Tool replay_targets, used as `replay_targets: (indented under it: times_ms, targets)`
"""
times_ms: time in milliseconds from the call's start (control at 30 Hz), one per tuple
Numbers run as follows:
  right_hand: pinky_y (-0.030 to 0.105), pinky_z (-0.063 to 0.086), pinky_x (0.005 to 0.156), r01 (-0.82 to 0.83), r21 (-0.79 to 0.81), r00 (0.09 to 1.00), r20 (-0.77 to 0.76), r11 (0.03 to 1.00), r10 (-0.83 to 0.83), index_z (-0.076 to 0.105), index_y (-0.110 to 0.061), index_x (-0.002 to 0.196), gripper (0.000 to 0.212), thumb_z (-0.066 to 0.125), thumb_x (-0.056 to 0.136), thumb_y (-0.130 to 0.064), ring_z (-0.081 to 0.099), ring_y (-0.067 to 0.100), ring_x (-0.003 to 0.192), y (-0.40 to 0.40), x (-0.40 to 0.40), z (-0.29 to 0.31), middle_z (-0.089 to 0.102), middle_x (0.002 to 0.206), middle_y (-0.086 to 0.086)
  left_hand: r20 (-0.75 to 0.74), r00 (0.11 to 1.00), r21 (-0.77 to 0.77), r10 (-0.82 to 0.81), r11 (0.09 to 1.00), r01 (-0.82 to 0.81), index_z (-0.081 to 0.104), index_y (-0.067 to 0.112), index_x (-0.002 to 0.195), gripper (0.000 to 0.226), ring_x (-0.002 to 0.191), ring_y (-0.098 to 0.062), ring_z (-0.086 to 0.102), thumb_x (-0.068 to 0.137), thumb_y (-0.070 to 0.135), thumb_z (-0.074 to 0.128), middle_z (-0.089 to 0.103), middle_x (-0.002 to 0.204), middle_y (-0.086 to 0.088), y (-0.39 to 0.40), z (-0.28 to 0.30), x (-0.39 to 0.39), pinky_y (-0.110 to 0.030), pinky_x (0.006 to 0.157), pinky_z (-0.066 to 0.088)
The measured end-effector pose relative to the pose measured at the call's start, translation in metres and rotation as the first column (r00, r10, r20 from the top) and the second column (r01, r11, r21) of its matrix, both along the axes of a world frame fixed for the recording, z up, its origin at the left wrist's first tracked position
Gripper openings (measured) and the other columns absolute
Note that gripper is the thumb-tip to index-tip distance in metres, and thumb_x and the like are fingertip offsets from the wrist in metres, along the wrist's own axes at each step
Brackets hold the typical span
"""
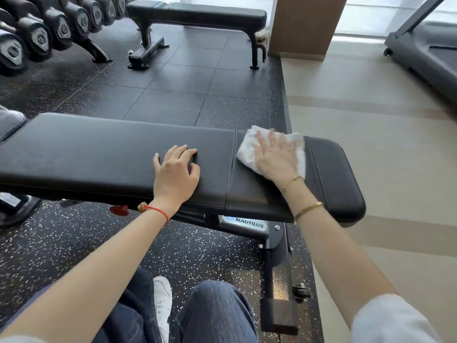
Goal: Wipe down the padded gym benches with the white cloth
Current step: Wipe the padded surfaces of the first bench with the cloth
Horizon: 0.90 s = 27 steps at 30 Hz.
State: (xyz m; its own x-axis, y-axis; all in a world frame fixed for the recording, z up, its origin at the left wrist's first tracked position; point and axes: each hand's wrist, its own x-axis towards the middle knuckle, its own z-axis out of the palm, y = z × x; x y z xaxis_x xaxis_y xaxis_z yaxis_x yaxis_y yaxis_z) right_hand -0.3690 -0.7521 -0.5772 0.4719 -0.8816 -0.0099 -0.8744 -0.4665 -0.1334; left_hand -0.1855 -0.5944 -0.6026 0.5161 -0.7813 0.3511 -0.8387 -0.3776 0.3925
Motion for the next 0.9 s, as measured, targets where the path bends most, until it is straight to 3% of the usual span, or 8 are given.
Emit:
replay_targets:
  times_ms: [100, 167, 233, 300, 400, 567, 733, 900]
  targets:
    - [0.043, -0.002, 0.122, -0.272, -0.016, 0.960, 0.059, 0.962, 0.272, 0.010, -0.036, 0.158, 0.052, 0.019, 0.106, -0.040, 0.004, 0.024, 0.153, 0.042, -0.002, -0.008, 0.006, 0.167, -0.001, 0.008, 1.000, 0.001, -0.011, 1.000, 0.011, 0.060, 0.023, 0.130, 0.039, 0.140, -0.020, 0.040, 0.092, 0.022, 0.051, 0.054, 0.143, -0.001, 0.002, -0.002, 0.004, -0.055, 0.118, 0.017]
    - [0.035, -0.008, 0.121, -0.350, -0.009, 0.931, 0.111, 0.937, 0.349, 0.011, -0.040, 0.156, 0.052, 0.020, 0.106, -0.043, 0.002, 0.018, 0.153, 0.049, -0.024, -0.010, 0.006, 0.166, -0.008, 0.017, 1.000, 0.005, -0.016, 1.000, 0.016, 0.059, 0.024, 0.132, 0.040, 0.141, -0.020, 0.039, 0.093, 0.023, 0.051, 0.053, 0.144, -0.001, 0.003, -0.004, 0.006, -0.055, 0.118, 0.017]
    - [0.034, -0.010, 0.120, -0.327, -0.046, 0.944, 0.035, 0.944, 0.328, 0.010, -0.037, 0.157, 0.052, 0.019, 0.106, -0.042, 0.003, 0.017, 0.153, 0.032, -0.049, -0.010, 0.006, 0.166, -0.008, 0.024, 1.000, 0.009, -0.020, 1.000, 0.020, 0.058, 0.024, 0.133, 0.040, 0.142, -0.020, 0.038, 0.093, 0.023, 0.051, 0.052, 0.145, -0.001, 0.002, -0.005, 0.006, -0.055, 0.119, 0.016]
    - [0.041, -0.003, 0.123, -0.239, -0.064, 0.969, -0.072, 0.969, 0.235, 0.006, -0.031, 0.158, 0.052, 0.015, 0.107, -0.036, 0.003, 0.019, 0.153, 0.000, -0.060, -0.005, 0.005, 0.167, -0.004, 0.024, 1.000, 0.005, -0.013, 1.000, 0.013, 0.058, 0.023, 0.133, 0.041, 0.142, -0.020, 0.038, 0.093, 0.022, 0.051, 0.052, 0.145, -0.002, 0.000, -0.005, 0.003, -0.056, 0.119, 0.016]
    - [0.045, 0.001, 0.122, -0.090, 0.021, 0.996, 0.018, 0.996, 0.089, 0.011, -0.032, 0.158, 0.051, 0.016, 0.107, -0.034, 0.004, 0.023, 0.153, -0.026, -0.034, 0.006, 0.006, 0.167, -0.003, 0.024, 1.000, -0.008, 0.009, 1.000, -0.009, 0.060, 0.022, 0.129, 0.040, 0.140, -0.021, 0.040, 0.090, 0.019, 0.051, 0.054, 0.142, -0.002, -0.003, -0.005, 0.001, -0.057, 0.118, 0.017]
    - [0.046, 0.002, 0.122, -0.256, 0.001, 0.967, -0.014, 0.967, 0.256, 0.006, -0.026, 0.159, 0.052, 0.016, 0.108, -0.033, 0.004, 0.031, 0.152, 0.014, 0.029, 0.004, 0.001, 0.167, 0.003, 0.026, 1.000, -0.018, 0.014, 1.000, -0.014, 0.062, 0.024, 0.125, 0.038, 0.137, -0.019, 0.043, 0.088, 0.022, 0.052, 0.057, 0.139, 0.000, -0.004, -0.004, 0.003, -0.055, 0.116, 0.019]
    - [0.041, -0.009, 0.122, -0.450, -0.009, 0.891, 0.071, 0.893, 0.449, 0.010, -0.043, 0.156, 0.051, 0.019, 0.106, -0.041, -0.004, 0.019, 0.153, 0.074, -0.009, -0.008, 0.001, 0.166, -0.010, 0.037, 0.999, -0.020, 0.002, 1.000, -0.001, 0.061, 0.025, 0.126, 0.039, 0.136, -0.018, 0.044, 0.089, 0.024, 0.053, 0.057, 0.138, 0.001, -0.002, -0.006, 0.007, -0.053, 0.115, 0.019]
    - [0.042, -0.008, 0.122, -0.286, 0.054, 0.958, 0.017, 0.957, 0.285, 0.009, -0.039, 0.157, 0.051, 0.018, 0.107, -0.038, -0.003, 0.020, 0.153, 0.032, -0.024, 0.002, 0.001, 0.167, -0.008, 0.028, 1.000, -0.024, 0.003, 1.000, -0.002, 0.062, 0.025, 0.125, 0.038, 0.136, -0.019, 0.044, 0.089, 0.023, 0.051, 0.057, 0.138, 0.001, -0.003, -0.005, 0.005, -0.054, 0.115, 0.019]
